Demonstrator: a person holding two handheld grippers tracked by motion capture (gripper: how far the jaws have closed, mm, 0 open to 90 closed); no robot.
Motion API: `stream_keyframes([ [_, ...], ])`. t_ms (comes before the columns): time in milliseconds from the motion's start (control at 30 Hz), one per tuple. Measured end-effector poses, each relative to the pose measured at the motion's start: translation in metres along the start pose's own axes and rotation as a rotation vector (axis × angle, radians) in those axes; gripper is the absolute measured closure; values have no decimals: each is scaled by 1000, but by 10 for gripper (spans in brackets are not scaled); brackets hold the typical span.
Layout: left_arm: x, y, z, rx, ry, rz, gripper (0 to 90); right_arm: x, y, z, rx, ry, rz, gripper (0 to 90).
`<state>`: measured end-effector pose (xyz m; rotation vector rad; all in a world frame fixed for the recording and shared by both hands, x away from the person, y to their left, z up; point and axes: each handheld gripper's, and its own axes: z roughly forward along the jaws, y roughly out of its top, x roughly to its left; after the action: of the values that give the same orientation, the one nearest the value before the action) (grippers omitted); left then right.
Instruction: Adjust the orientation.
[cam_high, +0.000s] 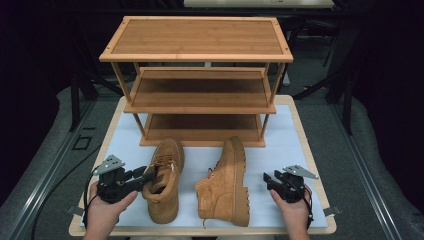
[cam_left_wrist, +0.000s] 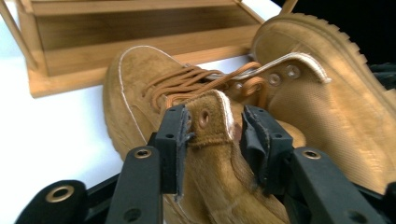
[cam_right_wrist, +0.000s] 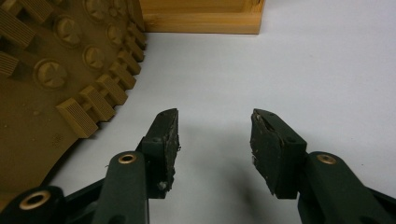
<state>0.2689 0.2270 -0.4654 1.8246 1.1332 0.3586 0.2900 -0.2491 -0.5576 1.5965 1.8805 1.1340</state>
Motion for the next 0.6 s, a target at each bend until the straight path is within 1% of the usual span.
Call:
stream_keyframes([
  [33, 0, 0, 1, -8, 1, -1, 613, 0, 0, 0, 1, 2, 1, 512],
  [100, 0, 0, 2, -6, 5, 1, 642, 0, 0, 1, -9, 5, 6, 511],
  [167, 0, 0, 2, -4, 13, 3, 672, -1, -1, 1, -5, 9, 7, 511],
  [200, 0, 0, 2, -2, 14, 7, 712, -1, -1, 1, 3, 2, 7, 511],
  [233, 0, 1, 2, 1, 16, 17, 712, -1, -1, 1, 3, 2, 7, 511],
  [267, -1, 1, 2, 5, 14, 30, 734, -1, -1, 1, 4, 2, 7, 511],
  [300, -1, 2, 1, 18, 16, 45, 754, -2, -1, 2, -14, 10, 13, 511],
  [367, -1, 5, 1, 38, 17, 73, 771, -2, -1, 1, -1, 9, 14, 512],
  [433, 1, 7, 0, 52, 15, 85, 786, -3, -1, 0, -1, 8, 22, 512],
  [467, 2, 8, -1, 57, 25, 94, 790, -4, -1, 0, -1, 8, 24, 512],
  [500, 3, 9, -1, 62, 30, 100, 796, -4, -1, 1, -19, 16, 28, 511],
  [533, 7, 11, -3, 65, 39, 102, 799, -5, -1, 0, -8, 14, 30, 511],
  [600, 17, 14, -5, 70, 38, 90, 805, -5, -1, 0, -11, 17, 36, 512],
])
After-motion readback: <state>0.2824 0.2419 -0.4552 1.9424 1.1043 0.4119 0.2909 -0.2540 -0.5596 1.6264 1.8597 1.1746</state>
